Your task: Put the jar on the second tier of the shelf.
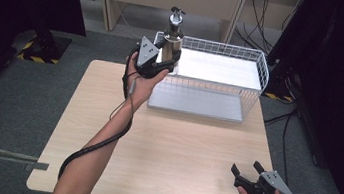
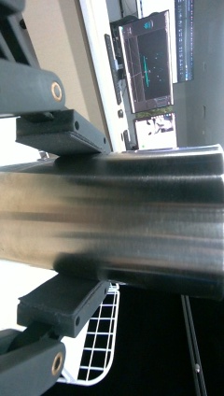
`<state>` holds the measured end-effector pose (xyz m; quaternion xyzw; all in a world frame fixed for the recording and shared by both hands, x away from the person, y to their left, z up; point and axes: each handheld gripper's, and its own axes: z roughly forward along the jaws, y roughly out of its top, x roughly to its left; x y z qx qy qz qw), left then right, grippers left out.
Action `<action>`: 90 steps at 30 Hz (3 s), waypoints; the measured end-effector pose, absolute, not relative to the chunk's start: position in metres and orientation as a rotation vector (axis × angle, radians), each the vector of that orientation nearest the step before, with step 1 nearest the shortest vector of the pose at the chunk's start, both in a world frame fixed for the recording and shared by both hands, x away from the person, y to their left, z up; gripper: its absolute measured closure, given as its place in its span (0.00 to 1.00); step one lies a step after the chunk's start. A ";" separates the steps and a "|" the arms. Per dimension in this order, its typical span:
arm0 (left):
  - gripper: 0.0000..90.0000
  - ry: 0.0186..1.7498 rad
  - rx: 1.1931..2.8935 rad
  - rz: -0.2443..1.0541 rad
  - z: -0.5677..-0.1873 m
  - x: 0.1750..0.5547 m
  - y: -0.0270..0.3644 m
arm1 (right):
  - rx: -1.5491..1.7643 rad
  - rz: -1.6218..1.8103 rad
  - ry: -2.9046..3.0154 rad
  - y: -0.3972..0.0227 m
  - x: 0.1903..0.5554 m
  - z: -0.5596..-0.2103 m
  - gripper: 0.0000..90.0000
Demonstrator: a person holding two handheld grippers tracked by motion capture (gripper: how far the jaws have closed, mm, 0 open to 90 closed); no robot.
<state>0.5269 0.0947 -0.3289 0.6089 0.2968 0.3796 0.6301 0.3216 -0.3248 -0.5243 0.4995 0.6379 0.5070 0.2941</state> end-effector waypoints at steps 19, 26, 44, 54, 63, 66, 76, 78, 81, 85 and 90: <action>0.39 0.792 1.381 0.906 -0.328 0.563 0.086 | 1.331 1.357 1.704 -0.325 0.322 -0.524 0.08; 0.39 0.816 1.392 0.899 -0.329 0.570 0.084 | 1.327 1.357 1.704 -0.325 0.322 -0.524 0.08; 0.38 0.857 1.389 0.845 -0.330 0.576 0.086 | 1.329 1.361 1.699 -0.325 0.321 -0.524 0.08; 0.38 0.861 1.404 0.835 -0.328 0.577 0.087 | 1.325 1.359 1.699 -0.325 0.321 -0.524 0.08; 0.24 0.890 1.384 0.818 -0.322 0.577 0.088 | 1.326 1.360 1.698 -0.325 0.321 -0.524 0.08; 0.17 0.889 1.395 0.826 -0.321 0.575 0.088 | 1.326 1.358 1.698 -0.325 0.321 -0.524 0.08; 0.11 0.900 1.404 0.824 -0.320 0.572 0.090 | 1.325 1.355 1.698 -0.325 0.321 -0.524 0.08; 0.10 0.899 1.410 0.825 -0.321 0.571 0.091 | 1.325 1.355 1.697 -0.325 0.321 -0.524 0.08; 0.10 0.897 1.407 0.824 -0.320 0.567 0.092 | 1.324 1.355 1.699 -0.325 0.321 -0.524 0.08; 0.09 0.894 1.409 0.826 -0.319 0.563 0.094 | 1.325 1.354 1.698 -0.325 0.321 -0.524 0.08; 0.09 0.894 1.404 0.824 -0.320 0.556 0.098 | 1.327 1.357 1.696 -0.325 0.321 -0.524 0.08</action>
